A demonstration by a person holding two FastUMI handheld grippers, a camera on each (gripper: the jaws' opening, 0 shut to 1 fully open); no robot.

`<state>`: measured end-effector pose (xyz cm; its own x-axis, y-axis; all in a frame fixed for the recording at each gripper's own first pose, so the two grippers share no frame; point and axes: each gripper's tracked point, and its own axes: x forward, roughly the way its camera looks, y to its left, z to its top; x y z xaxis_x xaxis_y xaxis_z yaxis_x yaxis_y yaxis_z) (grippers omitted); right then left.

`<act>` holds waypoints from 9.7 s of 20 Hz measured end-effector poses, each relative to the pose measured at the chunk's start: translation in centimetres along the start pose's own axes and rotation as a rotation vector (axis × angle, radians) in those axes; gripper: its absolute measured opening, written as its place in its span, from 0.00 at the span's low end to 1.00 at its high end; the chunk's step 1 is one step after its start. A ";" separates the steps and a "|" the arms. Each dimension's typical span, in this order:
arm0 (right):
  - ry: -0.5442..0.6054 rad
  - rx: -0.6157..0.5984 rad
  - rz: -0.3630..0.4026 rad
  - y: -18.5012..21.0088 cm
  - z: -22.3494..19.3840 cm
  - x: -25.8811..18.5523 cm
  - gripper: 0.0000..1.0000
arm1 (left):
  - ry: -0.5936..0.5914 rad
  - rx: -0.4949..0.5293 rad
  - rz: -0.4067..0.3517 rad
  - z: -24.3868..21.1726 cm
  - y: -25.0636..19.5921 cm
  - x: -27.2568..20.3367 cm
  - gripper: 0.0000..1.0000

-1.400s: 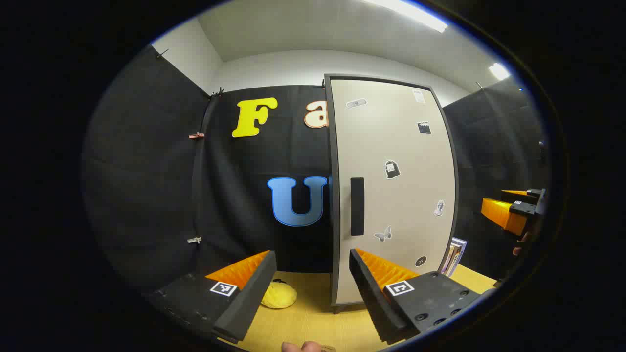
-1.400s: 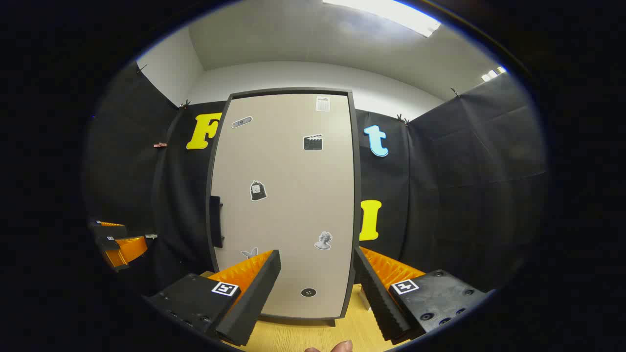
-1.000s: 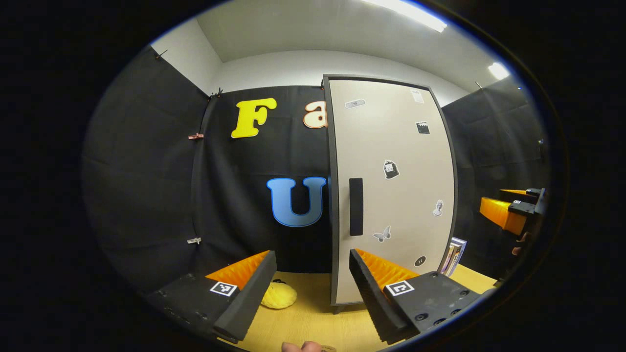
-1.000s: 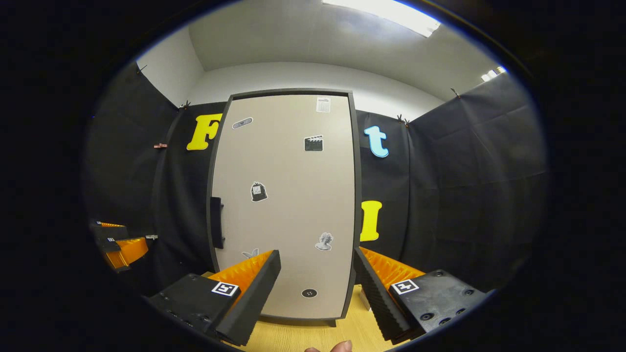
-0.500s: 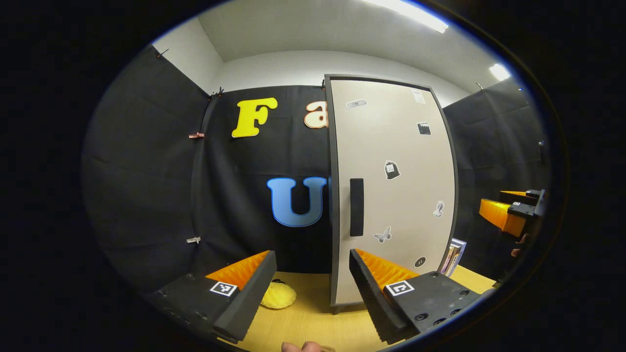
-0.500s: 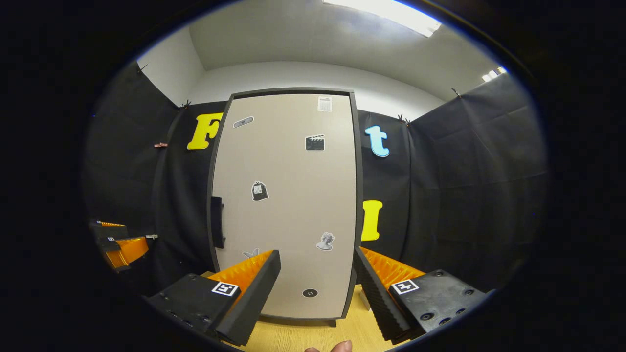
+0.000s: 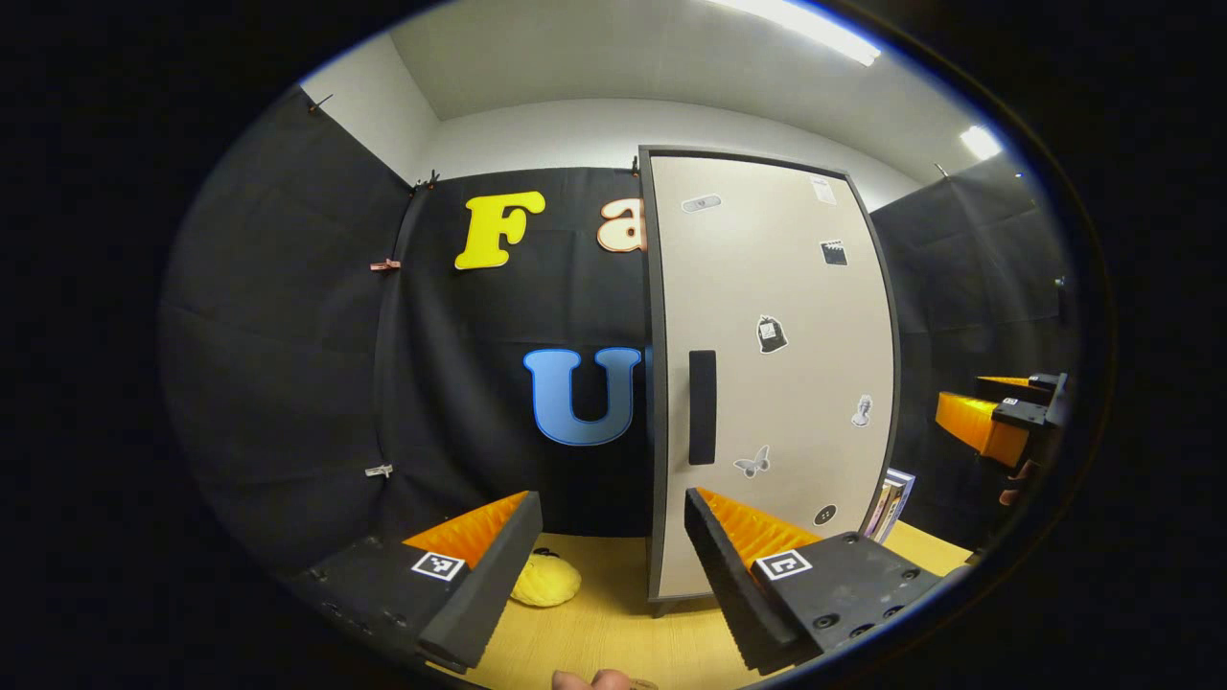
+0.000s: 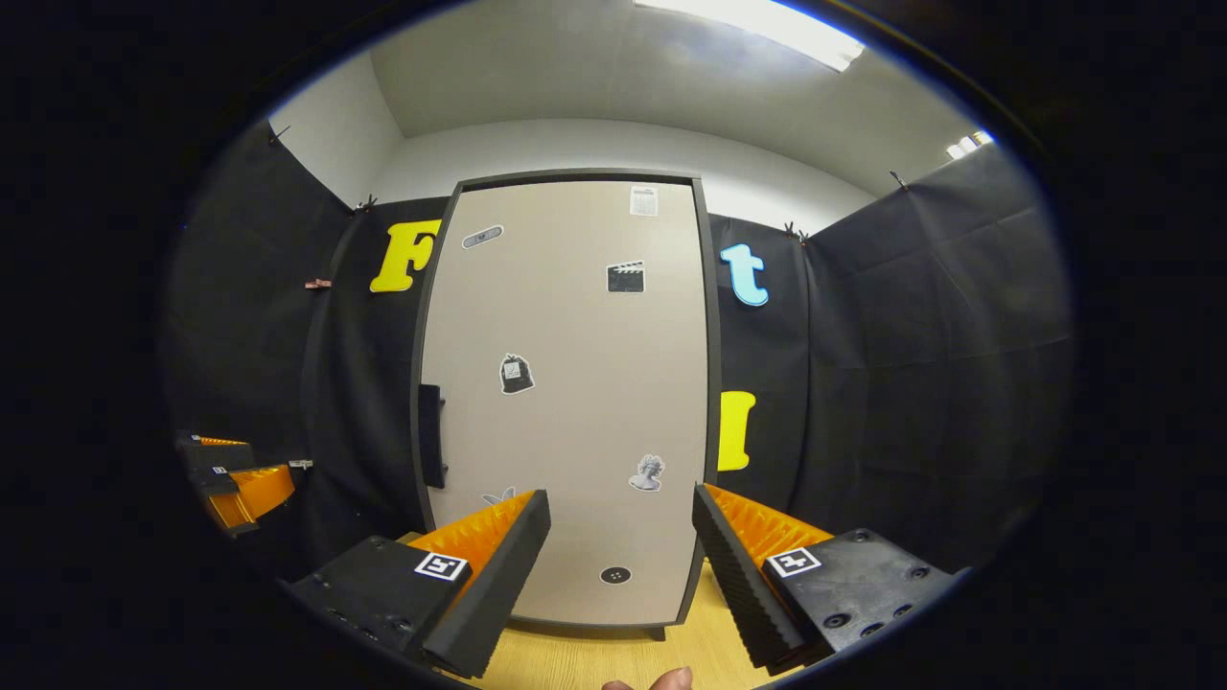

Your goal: Open the cabinet door with the right hand, grasp the bottle in the cabinet with the left hand and place it on the coaster, then close the cabinet door with the right hand.

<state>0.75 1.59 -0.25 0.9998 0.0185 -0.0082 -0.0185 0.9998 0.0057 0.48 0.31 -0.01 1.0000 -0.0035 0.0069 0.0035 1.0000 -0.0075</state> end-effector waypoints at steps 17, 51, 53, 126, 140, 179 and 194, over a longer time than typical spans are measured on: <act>0.040 0.053 0.164 13.6 -0.6 7.2 0.97 | 0.010 -0.010 0.024 -1.4 5.3 1.8 0.95; 0.130 0.076 0.268 23.2 -3.5 13.6 0.22 | 0.015 -0.022 0.078 -1.8 8.0 -1.0 0.94; 0.149 0.087 0.310 22.2 -3.2 10.7 0.22 | 0.005 -0.025 0.070 -1.7 7.2 -1.9 0.94; 0.037 0.064 -0.163 -23.5 2.6 -9.5 0.97 | 0.024 -0.045 -0.264 -2.6 -24.5 21.2 0.76; -0.026 0.025 -0.234 -21.7 3.8 -9.2 0.98 | 0.022 -0.039 -0.227 -8.5 -11.1 8.2 0.76; -0.078 -0.029 -0.419 -20.9 5.8 -11.7 0.97 | 0.157 -0.080 -0.341 -40.3 -2.5 -2.5 0.78; -0.047 0.063 -0.381 -21.3 5.7 -11.1 1.00 | 0.162 -0.035 -0.314 -33.7 -2.2 -2.4 0.95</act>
<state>-9.87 -19.97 5.45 0.9343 -0.3558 0.0241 0.3533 0.9327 0.0726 -1.70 -2.11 -33.75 0.9383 -0.3145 -0.1440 0.3082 0.9491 -0.0648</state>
